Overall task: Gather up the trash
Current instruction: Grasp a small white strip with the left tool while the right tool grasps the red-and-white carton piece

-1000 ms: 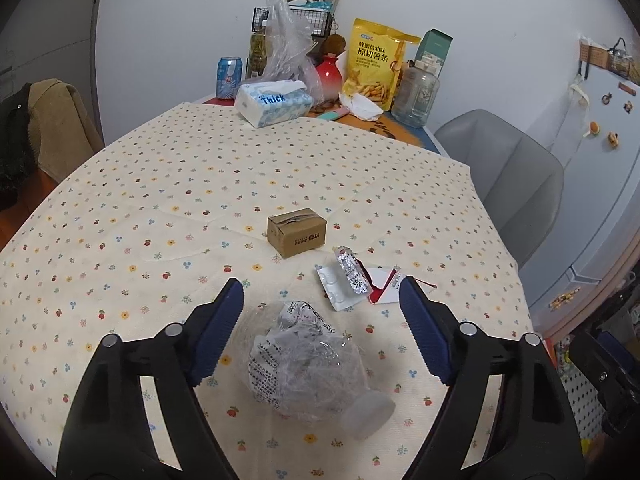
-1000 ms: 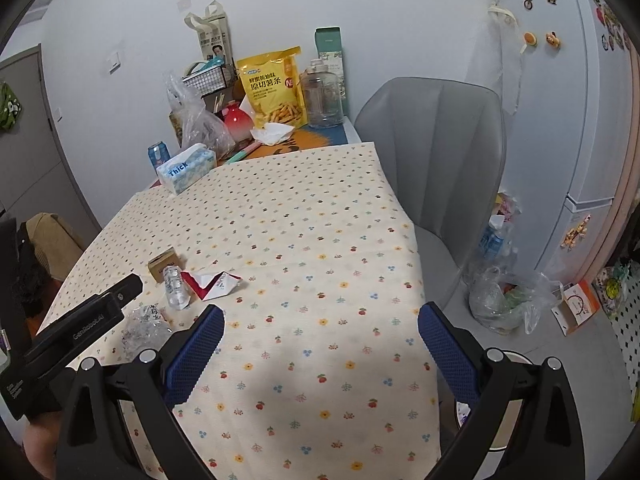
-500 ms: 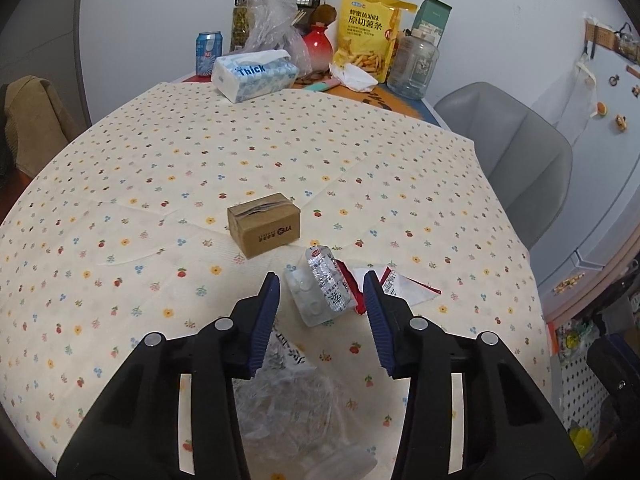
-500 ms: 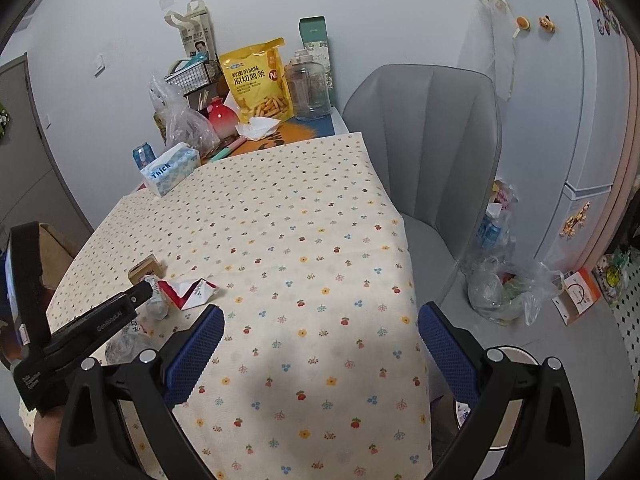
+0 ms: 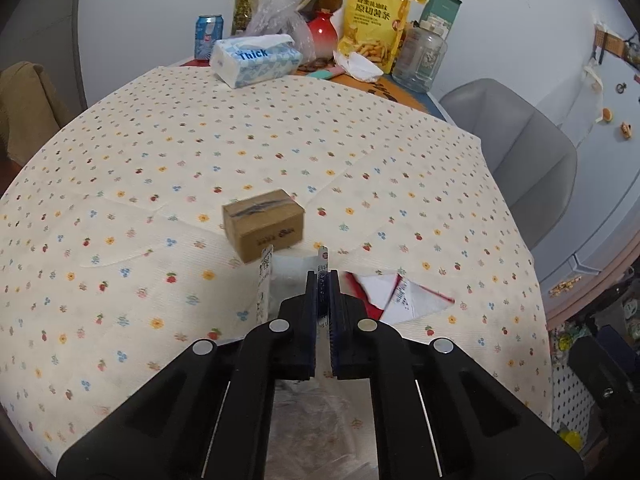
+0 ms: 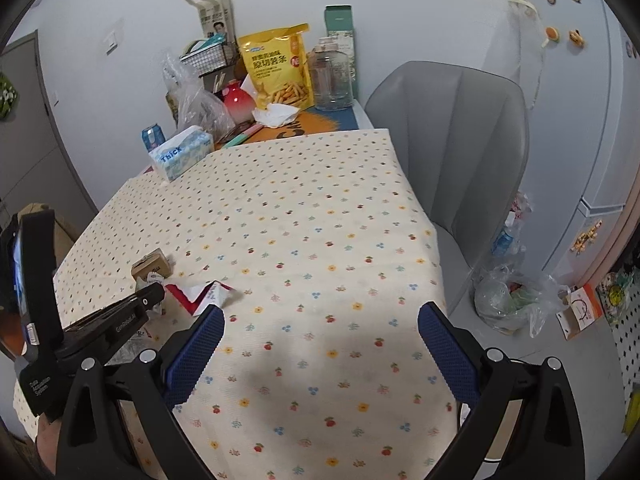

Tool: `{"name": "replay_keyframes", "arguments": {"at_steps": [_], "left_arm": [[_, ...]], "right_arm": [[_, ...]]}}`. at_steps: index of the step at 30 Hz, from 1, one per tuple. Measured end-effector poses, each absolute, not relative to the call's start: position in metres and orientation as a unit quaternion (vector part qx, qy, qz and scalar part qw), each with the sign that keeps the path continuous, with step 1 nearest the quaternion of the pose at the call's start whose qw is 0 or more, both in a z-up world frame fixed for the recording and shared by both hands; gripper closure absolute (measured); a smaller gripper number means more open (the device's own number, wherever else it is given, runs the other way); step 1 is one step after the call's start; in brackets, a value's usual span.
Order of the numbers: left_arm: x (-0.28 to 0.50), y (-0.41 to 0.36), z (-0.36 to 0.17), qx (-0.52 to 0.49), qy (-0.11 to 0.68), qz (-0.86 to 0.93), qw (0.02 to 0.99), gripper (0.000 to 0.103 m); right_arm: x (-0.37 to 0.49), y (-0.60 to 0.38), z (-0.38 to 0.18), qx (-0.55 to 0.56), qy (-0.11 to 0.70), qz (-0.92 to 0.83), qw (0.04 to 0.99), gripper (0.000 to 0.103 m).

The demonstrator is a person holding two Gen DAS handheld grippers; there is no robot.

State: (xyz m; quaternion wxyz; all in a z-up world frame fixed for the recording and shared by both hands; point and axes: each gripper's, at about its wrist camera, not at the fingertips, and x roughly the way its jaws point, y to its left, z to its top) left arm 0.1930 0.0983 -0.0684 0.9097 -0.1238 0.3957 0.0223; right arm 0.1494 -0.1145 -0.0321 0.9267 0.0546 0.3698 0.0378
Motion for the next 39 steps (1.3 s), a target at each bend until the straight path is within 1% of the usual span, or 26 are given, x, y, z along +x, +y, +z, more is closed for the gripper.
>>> {"name": "replay_keyframes", "arguments": {"at_steps": [9,13,17,21,24,28,39], "left_arm": [[0.18,0.145,-0.052,-0.146,0.369,0.053,0.916,0.097],[0.174,0.167,-0.054,-0.155,0.364,0.074,0.915,0.097],[0.172,0.181,-0.06,-0.16,0.366,0.087,0.912,0.097],[0.174,0.187,-0.065,-0.164,0.369,0.091,0.91,0.097],[0.177,0.188,-0.068,-0.164,0.37,0.092,0.91,0.097],[0.18,0.191,-0.073,-0.167,0.372,0.096,0.908,0.097],[0.194,0.194,-0.086,-0.165,0.38,0.104,0.904,0.097]], "right_arm": [[0.156,-0.073,-0.032,0.032,0.373,0.066,0.925,0.01],[0.16,-0.056,-0.034,0.026,0.381,0.08,0.921,0.014],[0.164,-0.04,-0.037,0.016,0.386,0.09,0.918,0.015],[0.172,-0.027,-0.044,0.005,0.396,0.096,0.913,0.014],[0.179,-0.02,-0.049,-0.003,0.403,0.097,0.91,0.011],[0.192,-0.01,-0.058,-0.012,0.417,0.095,0.904,0.008],[0.217,0.008,-0.08,-0.024,0.443,0.095,0.891,0.008]]}}
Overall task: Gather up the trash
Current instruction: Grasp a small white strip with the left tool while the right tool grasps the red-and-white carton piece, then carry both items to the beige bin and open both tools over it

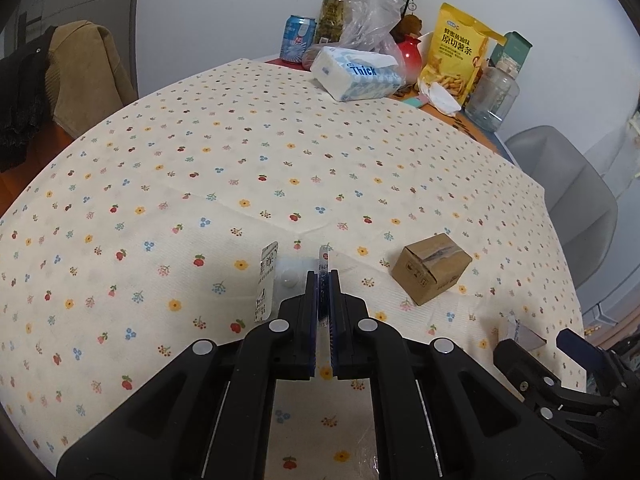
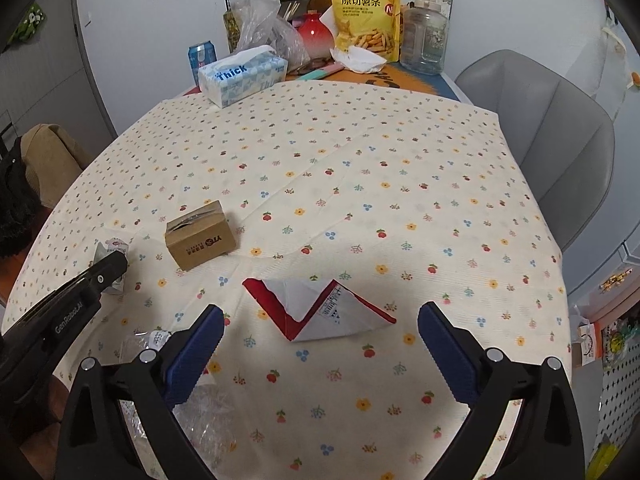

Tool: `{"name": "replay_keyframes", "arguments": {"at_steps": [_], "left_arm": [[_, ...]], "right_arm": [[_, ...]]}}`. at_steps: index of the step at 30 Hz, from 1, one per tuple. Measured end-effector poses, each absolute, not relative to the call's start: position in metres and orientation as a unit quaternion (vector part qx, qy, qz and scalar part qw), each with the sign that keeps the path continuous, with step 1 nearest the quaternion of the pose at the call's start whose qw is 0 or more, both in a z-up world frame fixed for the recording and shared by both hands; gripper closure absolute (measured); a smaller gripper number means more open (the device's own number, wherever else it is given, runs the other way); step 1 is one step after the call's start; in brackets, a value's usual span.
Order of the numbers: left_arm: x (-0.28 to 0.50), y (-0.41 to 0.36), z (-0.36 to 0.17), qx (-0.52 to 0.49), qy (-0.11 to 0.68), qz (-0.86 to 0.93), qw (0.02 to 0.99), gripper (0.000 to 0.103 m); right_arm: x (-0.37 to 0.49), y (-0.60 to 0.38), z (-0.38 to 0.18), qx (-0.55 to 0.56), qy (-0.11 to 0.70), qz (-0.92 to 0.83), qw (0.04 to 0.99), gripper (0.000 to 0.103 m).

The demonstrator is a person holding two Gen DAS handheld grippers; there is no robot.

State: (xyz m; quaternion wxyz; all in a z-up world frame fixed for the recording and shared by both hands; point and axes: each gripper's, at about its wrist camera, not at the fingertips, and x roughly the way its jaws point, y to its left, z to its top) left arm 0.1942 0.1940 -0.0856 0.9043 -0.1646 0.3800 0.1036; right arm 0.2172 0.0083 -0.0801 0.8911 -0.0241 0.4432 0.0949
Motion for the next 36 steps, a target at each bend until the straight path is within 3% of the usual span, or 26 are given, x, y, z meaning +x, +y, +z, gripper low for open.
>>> {"name": "replay_keyframes", "arguments": {"at_steps": [3,5,6,11,36], "left_arm": [[0.195,0.194,-0.086,-0.163,0.381,0.104,0.904,0.097],[0.194,0.194,-0.087,-0.162,0.381,0.104,0.904,0.097],[0.194,0.194,-0.086,-0.162,0.38,0.105,0.905,0.097],[0.191,0.192,-0.084,-0.162,0.381,0.105,0.904,0.097],[0.139,0.085,-0.024,-0.098,0.331,0.043,0.938,0.097]], "right_arm": [[0.222,0.008,-0.086,-0.021,0.45,0.094,0.888,0.012],[0.224,0.008,-0.09,-0.014,0.459,0.098,0.883,0.028],[0.225,0.008,-0.092,-0.012,0.465,0.1,0.879,0.041],[0.217,0.007,-0.082,-0.011,0.459,0.116,0.88,0.069],[0.122,-0.103,-0.009,0.057,0.372,0.092,0.922,0.07]]}}
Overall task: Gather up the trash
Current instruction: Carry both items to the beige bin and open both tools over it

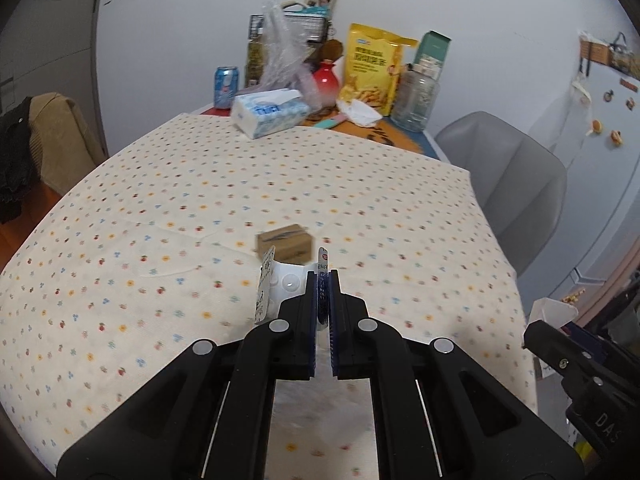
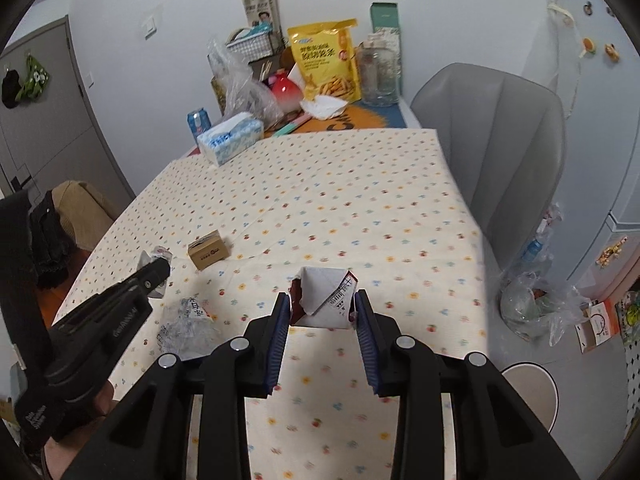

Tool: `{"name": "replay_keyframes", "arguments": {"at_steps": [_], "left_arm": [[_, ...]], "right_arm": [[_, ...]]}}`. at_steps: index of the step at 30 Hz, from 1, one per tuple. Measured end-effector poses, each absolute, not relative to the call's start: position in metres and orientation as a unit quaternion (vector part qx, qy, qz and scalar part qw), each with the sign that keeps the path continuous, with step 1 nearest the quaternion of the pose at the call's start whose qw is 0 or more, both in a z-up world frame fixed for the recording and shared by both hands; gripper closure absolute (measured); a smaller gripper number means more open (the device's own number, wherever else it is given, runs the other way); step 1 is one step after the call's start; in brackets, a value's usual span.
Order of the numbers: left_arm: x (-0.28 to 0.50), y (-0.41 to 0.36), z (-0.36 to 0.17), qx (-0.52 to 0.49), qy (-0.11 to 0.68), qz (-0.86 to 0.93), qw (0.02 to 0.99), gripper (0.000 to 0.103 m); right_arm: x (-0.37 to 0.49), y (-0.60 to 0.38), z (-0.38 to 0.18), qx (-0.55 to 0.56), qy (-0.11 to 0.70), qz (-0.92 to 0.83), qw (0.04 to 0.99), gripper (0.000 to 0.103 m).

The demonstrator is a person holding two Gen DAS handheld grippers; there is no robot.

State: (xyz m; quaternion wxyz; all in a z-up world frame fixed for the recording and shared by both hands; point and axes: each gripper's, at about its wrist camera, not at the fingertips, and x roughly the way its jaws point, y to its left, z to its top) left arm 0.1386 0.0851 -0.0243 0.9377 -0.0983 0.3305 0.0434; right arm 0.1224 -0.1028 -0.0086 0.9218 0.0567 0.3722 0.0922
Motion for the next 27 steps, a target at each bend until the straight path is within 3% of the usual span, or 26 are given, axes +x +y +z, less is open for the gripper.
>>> {"name": "replay_keyframes", "arguments": {"at_steps": [15,27], "left_arm": [[0.133,-0.045,-0.008,-0.04,0.327,-0.062,0.942,0.097],[0.138,-0.156,-0.019,0.023,0.343,-0.135,0.929,0.097]], "right_arm": [[0.071,-0.226,0.002,0.116,0.336,-0.008,0.934,0.068],[0.052,-0.331,-0.024,0.178,0.334,-0.09,0.921,0.066]]}}
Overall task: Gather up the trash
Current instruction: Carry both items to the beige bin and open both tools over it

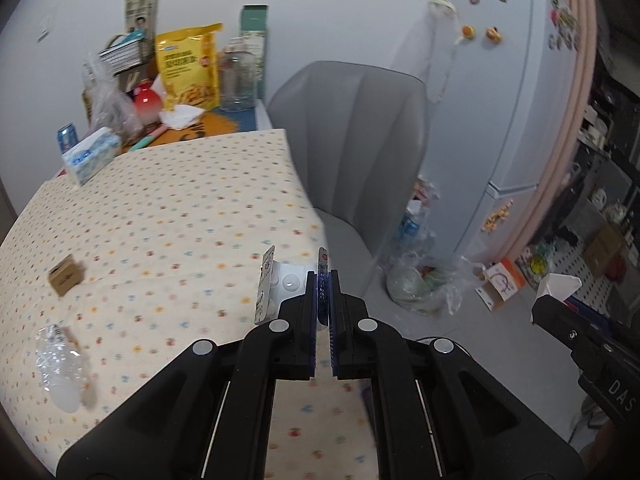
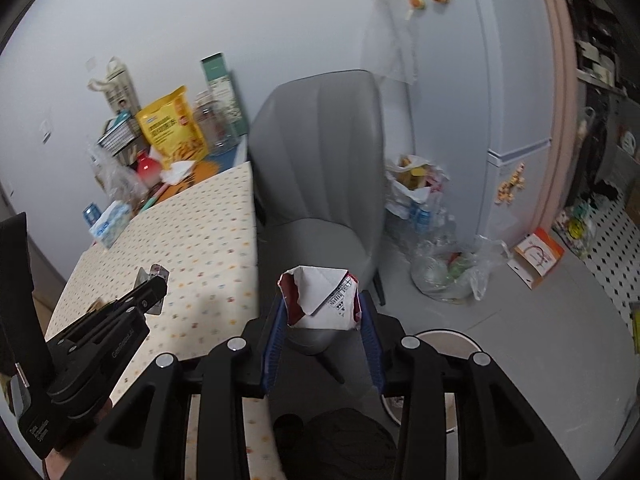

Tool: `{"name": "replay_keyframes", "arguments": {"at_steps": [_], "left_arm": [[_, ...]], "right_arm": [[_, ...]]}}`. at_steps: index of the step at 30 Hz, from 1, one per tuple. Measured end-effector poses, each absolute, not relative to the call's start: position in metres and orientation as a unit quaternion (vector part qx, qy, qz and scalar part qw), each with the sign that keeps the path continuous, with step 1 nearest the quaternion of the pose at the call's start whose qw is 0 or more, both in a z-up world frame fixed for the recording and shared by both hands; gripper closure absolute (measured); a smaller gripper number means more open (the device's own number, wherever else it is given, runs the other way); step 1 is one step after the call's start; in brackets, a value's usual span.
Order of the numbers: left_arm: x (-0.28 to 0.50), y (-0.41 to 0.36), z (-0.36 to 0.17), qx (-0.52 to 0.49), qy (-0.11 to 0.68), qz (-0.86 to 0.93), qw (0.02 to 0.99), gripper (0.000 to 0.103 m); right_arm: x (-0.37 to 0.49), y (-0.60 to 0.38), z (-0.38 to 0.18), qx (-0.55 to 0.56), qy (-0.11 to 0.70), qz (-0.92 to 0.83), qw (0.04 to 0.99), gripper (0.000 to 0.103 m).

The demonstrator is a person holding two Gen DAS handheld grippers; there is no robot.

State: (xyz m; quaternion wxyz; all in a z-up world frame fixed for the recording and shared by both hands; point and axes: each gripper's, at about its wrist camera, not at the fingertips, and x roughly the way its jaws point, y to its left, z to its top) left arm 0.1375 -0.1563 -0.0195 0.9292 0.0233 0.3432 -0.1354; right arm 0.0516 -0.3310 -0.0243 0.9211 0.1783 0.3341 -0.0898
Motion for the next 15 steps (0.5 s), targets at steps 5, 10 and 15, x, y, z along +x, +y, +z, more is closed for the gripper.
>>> {"name": "replay_keyframes", "arguments": {"at_steps": [5,10,15], "left_arm": [[0.139,-0.207,-0.03,0.055,0.357,-0.163,0.918,0.097],[0.143,-0.242,-0.035,0.074,0.358,-0.176,0.914,0.097],[0.149,-0.269,-0.043,0.093,0.366,-0.185,0.907,0.097]], "right_arm": [[0.044,-0.372,-0.039,0.208,0.334,-0.115,0.912,0.066],[0.042,-0.411,-0.055,0.237,0.336,-0.136,0.902,0.066],[0.044,-0.441,-0.07,0.257,0.338,-0.147,0.893,0.066]]}}
